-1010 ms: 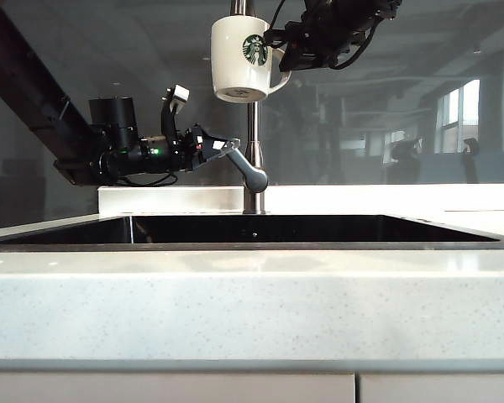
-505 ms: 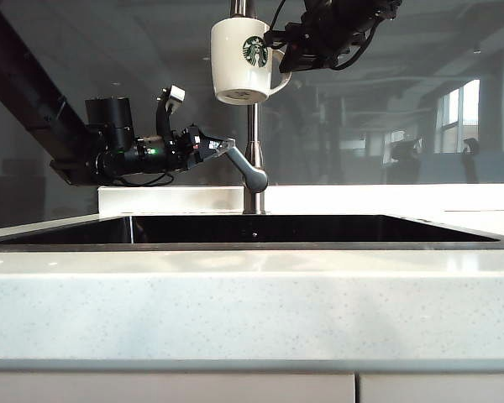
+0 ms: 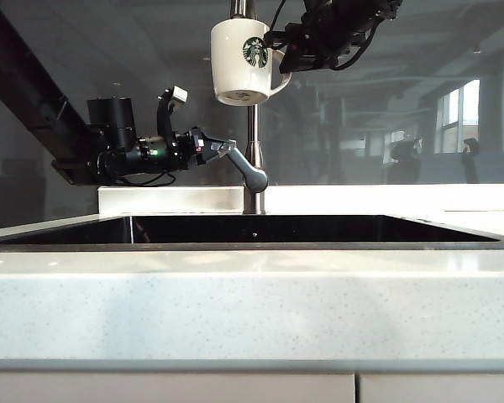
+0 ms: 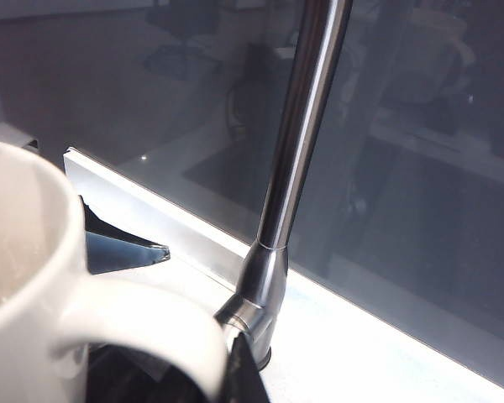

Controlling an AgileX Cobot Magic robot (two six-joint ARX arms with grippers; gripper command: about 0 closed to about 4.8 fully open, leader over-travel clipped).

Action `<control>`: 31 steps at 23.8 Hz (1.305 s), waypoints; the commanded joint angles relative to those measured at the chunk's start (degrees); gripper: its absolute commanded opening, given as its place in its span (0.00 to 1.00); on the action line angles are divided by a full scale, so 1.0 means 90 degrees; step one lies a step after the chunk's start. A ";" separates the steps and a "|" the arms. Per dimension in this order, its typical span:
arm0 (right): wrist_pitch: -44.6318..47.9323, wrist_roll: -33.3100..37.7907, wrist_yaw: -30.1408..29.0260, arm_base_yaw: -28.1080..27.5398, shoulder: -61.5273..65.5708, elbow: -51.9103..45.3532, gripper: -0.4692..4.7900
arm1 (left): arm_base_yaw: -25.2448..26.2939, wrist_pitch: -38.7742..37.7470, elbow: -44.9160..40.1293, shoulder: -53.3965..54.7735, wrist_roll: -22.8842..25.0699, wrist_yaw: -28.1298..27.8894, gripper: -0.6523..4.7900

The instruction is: Pick up the mug next to the sink, go to the faucet to get some water, pour the water into the sink, and finally put the mug back to its place.

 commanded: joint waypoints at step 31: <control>-0.0408 -0.2159 0.1688 -0.0129 -0.0658 0.0087 0.08 | 0.0724 0.3456 0.0046 -0.0209 -0.4039 0.2788 0.12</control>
